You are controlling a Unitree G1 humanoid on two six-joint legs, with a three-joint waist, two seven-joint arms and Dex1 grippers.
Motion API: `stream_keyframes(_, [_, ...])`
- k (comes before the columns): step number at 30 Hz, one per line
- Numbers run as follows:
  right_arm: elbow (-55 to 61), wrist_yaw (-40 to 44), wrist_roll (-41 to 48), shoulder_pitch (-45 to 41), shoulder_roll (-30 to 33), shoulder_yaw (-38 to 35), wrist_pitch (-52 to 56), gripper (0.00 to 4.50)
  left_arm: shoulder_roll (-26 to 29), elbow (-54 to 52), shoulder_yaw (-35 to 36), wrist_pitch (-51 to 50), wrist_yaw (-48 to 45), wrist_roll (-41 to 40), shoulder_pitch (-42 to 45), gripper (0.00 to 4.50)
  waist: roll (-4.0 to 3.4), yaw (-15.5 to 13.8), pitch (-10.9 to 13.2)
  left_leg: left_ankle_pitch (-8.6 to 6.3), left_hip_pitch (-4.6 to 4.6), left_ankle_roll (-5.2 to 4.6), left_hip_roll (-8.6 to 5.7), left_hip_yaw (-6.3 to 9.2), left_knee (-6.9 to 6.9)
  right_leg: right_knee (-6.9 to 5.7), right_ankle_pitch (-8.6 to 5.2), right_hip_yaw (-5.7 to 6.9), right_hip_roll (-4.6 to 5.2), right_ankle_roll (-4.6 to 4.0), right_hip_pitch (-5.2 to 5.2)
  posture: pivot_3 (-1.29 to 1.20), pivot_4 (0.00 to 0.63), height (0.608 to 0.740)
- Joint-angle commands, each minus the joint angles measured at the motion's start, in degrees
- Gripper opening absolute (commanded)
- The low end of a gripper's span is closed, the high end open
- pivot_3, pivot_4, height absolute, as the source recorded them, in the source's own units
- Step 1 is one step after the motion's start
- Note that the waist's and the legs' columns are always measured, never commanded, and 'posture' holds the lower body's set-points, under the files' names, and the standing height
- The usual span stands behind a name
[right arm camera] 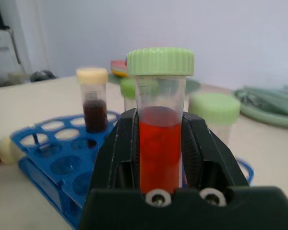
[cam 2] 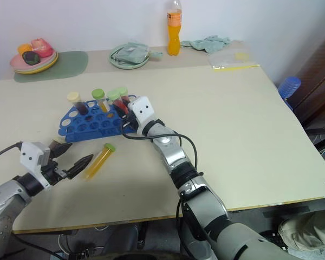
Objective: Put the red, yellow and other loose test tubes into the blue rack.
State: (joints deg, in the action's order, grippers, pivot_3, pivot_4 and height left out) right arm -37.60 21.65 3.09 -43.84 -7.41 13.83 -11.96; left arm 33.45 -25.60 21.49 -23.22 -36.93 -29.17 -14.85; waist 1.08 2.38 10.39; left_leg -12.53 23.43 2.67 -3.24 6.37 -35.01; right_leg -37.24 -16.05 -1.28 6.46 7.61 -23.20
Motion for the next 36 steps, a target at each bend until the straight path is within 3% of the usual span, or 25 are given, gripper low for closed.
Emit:
stream_keyframes(1, [0.85,0.76,0.53,-1.35,-2.88,-0.59,-1.29,0.73,-0.28,-1.55,-0.41,0.74,0.56,0.33,0.39,4.5,0.0,0.1,0.0,0.0,0.0,0.0,0.0,0.0,0.0,-0.01,0.0,0.0,0.0,0.0,0.0,0.0,0.15,0.74])
stream_keyframes(3, [2.41,3.26,2.06,-0.42,-2.84,-0.48,-0.53,0.73,-0.34,-1.52,-0.68,0.88,0.68,0.45,0.4,4.5,0.0,0.16,0.0,0.0,0.0,0.0,0.0,-0.01,0.0,0.0,0.0,-0.01,0.0,0.0,-0.01,0.0,0.15,0.74])
stream_keyframes(9, [12.32,5.04,3.44,2.92,-1.79,-0.22,-0.5,3.59,-0.14,-2.26,0.16,-0.71,1.98,-0.17,0.75,4.5,-0.02,0.12,0.02,0.0,0.0,0.0,0.01,-0.01,0.01,0.0,0.0,-0.01,0.0,0.0,-0.02,0.0,0.15,0.74])
stream_keyframes(14, [25.65,7.55,6.55,7.07,0.72,-0.21,6.26,3.59,2.48,-5.73,0.95,-7.86,4.27,-2.16,1.8,4.5,-0.01,0.03,0.01,0.0,0.0,0.0,0.02,0.01,0.01,-0.01,0.0,-0.01,0.0,0.0,-0.01,0.0,0.15,0.74])
stream_keyframes(19, [35.82,10.59,9.13,10.9,6.76,-1.63,13.24,3.59,10.89,-11.52,0.88,-29.96,10.99,-9.97,12.54,4.5,0.0,-0.58,0.02,0.0,0.02,0.0,-0.01,0.16,-0.08,0.0,0.0,0.11,0.0,0.01,-0.02,0.0,0.15,0.74])
stream_keyframes(22, [39.63,13.1,10.41,12.22,10.66,-2.14,16.18,3.59,17.05,-14.44,-4.49,-44.54,15.48,-10.32,21.51,4.5,-0.01,-0.14,0.02,0.0,0.02,-0.01,-0.05,0.15,-0.08,-0.01,0.01,0.11,0.02,0.02,0.1,0.0,0.15,0.74])
stream_keyframes(24, [42.16,15.6,11.27,12.77,13.67,-2.13,17.89,3.59,18.85,-12.7,-7.15,-60.32,17.69,-12.32,29.7,4.5,-0.01,-0.06,0.03,0.0,0.02,-0.01,-0.05,0.11,-0.06,-0.06,0.0,0.08,-0.02,0.02,0.07,0.0,0.15,0.74])
stream_keyframes(26, [44.56,18.28,12.6,13.27,16.5,-2.17,19.77,3.59,21.14,-8.15,-10.41,-68.37,19.63,-16.02,35.76,4.5,-0.01,0.29,0.03,0.0,0.01,-0.01,-0.04,0.1,-0.07,-0.07,0.0,0.08,-0.06,0.03,0.08,0.0,0.15,0.74])
stream_keyframes(28, [47.36,21.43,14.69,14.01,19.5,-2.28,22.31,3.59,22.52,-6.07,-13.73,-69.28,22.42,-19.15,39.46,4.5,-0.01,0.68,0.04,0.0,0.0,-0.01,0.02,0.07,-0.06,-0.05,0.0,0.04,-0.15,0.03,0.05,0.0,0.15,0.74])
stream_keyframes(32, [56.72,30.84,21.68,17.17,29.43,-1.55,31.49,3.59,19.23,-4.3,-19.94,-69.28,31.62,-28.6,42.39,4.5,0.0,-0.02,0.06,-0.01,0.03,-0.03,0.04,0.08,-0.04,0.01,-0.01,0.04,-0.1,0.02,0.06,0.0,0.15,0.74])
stream_keyframes(36, [60.99,34.48,26.15,18.85,34.65,-1.12,38.59,3.59,16.85,-0.34,-22.38,-69.28,42.44,-32.29,42.75,4.5,0.07,-0.15,0.06,-0.01,0.03,-0.03,0.0,0.09,-0.12,0.0,-0.01,0.04,-0.01,0.03,0.09,0.0,0.15,0.74])
